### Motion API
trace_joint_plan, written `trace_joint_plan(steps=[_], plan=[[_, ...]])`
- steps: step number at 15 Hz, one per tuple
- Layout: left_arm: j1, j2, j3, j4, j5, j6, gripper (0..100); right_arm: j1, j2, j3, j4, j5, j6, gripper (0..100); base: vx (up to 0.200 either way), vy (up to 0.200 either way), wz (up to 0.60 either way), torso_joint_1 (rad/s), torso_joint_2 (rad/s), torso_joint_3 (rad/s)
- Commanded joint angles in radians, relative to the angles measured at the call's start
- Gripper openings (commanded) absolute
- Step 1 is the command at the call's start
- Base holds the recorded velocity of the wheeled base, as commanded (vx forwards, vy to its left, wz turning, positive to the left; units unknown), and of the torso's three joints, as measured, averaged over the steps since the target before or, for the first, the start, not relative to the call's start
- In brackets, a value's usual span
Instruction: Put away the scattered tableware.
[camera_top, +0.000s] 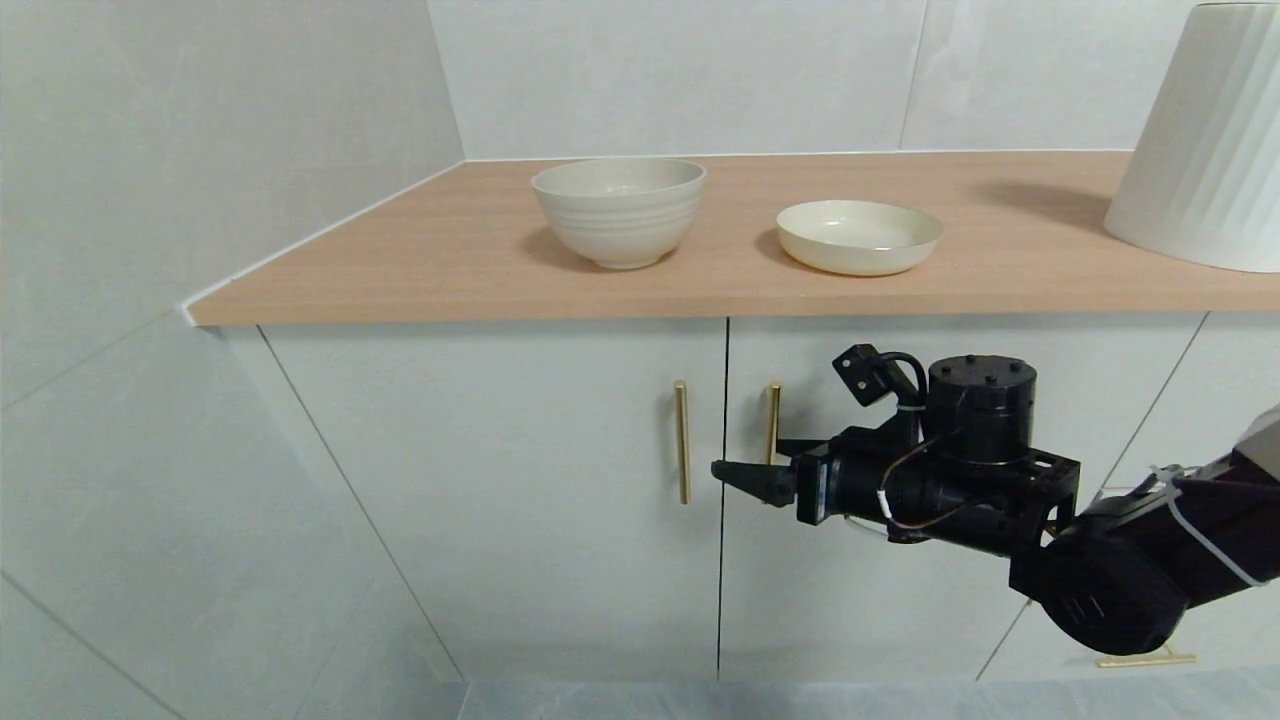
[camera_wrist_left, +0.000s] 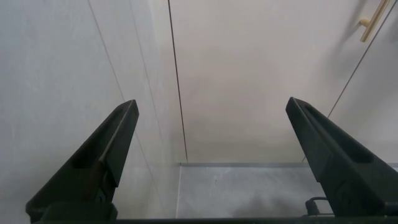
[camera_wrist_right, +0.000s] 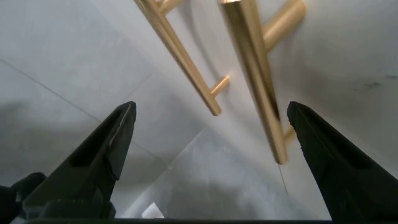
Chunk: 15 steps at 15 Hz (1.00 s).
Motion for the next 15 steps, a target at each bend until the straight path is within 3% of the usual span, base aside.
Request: trace_joint_plan(steps=[1,11,15], plan=[[0.0,0.0,0.0,0.0,0.0,0.0,100,0.013,0.0,0.001,-0.01,0.0,0.002,100,0.0,0.0,0.0,0.0,0.0,0.0],[0.0,0.0,0.0,0.0,0.0,0.0,100,0.086,-0.044,0.113,-0.12,0.005,0.062,100,0.0,0.0,0.0,0.0,0.0,0.0],[0.0,0.0,0.0,0.0,0.0,0.0,100,0.141,-0.046,0.222,-0.246,0.002,0.059,100,0.0,0.0,0.0,0.0,0.0,0.0]])
